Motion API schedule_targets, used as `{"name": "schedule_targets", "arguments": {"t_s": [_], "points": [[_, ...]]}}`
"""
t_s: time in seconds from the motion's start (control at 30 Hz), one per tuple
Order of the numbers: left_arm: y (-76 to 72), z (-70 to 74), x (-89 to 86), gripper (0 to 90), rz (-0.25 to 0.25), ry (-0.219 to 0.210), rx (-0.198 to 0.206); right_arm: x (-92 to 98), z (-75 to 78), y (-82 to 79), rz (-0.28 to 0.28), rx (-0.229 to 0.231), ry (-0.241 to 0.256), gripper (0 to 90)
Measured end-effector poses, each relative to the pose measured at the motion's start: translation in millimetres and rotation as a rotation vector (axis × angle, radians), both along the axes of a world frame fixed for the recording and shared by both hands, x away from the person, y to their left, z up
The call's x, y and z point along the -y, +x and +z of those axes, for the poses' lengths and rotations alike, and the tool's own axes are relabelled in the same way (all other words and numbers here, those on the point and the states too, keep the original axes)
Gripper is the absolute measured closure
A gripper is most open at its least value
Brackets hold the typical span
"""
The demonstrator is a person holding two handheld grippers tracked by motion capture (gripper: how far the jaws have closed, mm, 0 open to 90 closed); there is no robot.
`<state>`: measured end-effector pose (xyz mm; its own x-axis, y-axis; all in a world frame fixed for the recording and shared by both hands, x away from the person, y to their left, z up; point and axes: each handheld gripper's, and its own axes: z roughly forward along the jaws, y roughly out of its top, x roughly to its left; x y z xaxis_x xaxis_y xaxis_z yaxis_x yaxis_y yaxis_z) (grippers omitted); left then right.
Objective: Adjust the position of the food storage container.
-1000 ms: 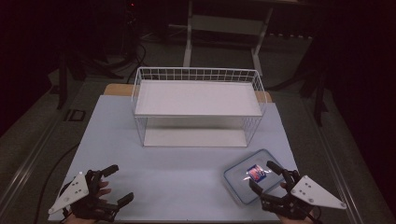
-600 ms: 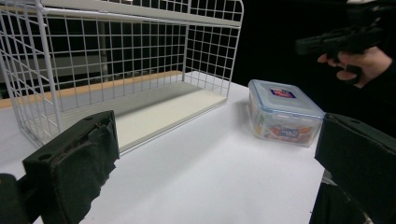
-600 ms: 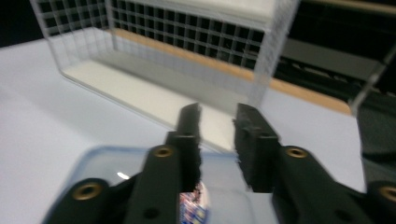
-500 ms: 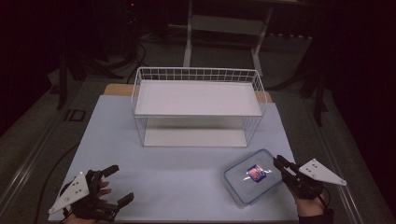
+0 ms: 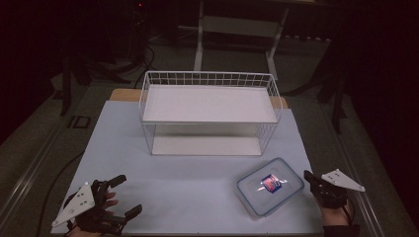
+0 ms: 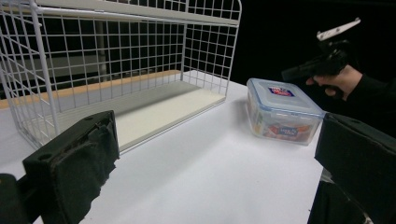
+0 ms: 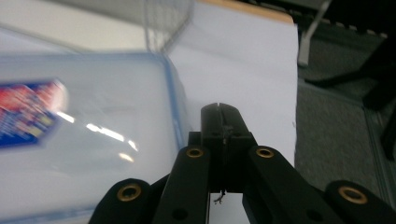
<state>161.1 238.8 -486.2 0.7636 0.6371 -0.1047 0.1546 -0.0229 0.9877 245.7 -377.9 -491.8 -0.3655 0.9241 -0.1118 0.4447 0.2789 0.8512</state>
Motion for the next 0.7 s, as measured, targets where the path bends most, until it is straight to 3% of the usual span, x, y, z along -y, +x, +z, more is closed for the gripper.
{"name": "schedule_targets", "arguments": {"t_s": [0.13, 0.27, 0.7], "points": [[-0.1, 0.0, 0.1, 0.0, -0.001, 0.000, 0.001, 7.8, -15.5, 2.6, -0.013, -0.043, 0.017, 90.0], [0.2, -0.2, 0.2, 0.0, -0.002, 0.000, 0.001, 6.7, -29.3, 3.6, 0.008, -0.087, 0.014, 90.0], [0.0, -0.1, 0.9, 0.0, -0.004, 0.008, 0.005, -1.9, -34.4, -1.6, 0.028, -0.104, 0.041, 90.0]]}}
